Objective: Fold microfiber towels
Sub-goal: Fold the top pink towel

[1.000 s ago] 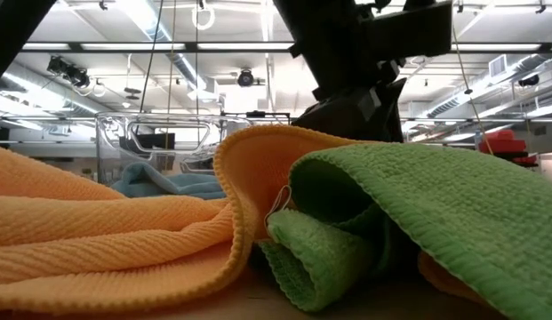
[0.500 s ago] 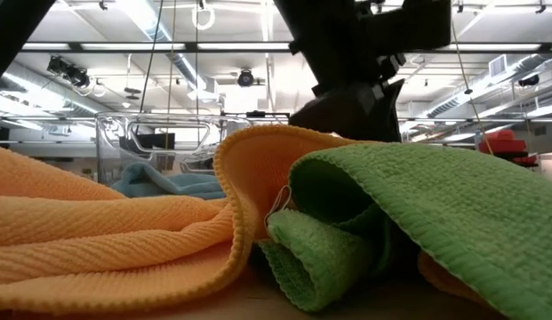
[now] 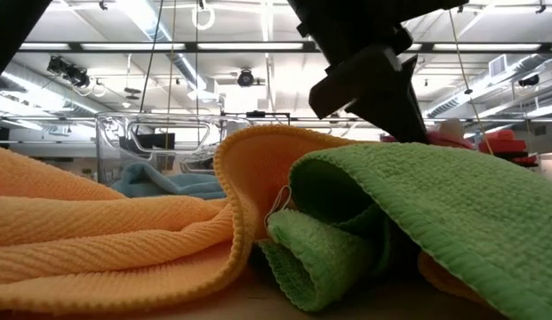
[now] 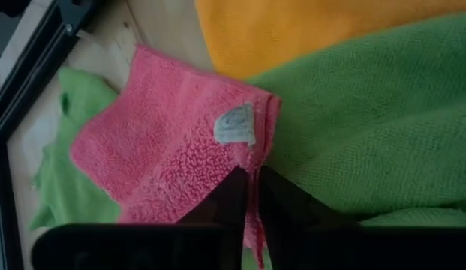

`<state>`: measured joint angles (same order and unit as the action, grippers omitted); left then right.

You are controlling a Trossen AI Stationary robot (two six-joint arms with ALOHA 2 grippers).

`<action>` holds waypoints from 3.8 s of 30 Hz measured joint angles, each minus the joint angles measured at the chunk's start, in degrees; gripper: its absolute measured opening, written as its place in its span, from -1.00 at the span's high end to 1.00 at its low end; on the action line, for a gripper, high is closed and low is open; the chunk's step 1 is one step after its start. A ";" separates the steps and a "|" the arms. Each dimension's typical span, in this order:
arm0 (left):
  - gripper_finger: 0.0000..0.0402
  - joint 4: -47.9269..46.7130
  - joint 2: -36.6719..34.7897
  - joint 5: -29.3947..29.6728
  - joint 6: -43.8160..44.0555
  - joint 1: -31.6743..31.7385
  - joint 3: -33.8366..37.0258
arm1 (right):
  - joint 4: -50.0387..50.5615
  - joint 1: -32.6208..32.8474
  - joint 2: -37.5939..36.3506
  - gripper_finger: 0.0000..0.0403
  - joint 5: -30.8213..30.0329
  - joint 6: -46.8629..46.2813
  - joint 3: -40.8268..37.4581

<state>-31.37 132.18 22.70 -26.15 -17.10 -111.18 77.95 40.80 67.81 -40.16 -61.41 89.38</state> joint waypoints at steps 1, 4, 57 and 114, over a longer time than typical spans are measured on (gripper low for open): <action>0.78 -0.30 0.00 0.00 0.00 0.00 0.00 | -0.02 0.00 0.00 -0.31 0.00 0.00 0.00; 0.80 -1.13 0.00 -0.02 0.04 -0.06 0.00 | 0.00 0.00 0.00 -0.31 0.00 -0.02 0.00; 0.90 -14.50 -0.73 0.45 4.04 0.55 -3.24 | 0.00 -0.02 0.00 -0.31 -1.84 0.09 0.00; 0.67 9.78 7.74 -6.05 0.65 4.62 -7.44 | -0.51 -0.01 0.00 -0.31 -4.39 -9.09 0.00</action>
<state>-21.58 139.92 16.65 -25.51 -12.48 -118.61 77.44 40.79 67.81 -44.56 -70.50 89.38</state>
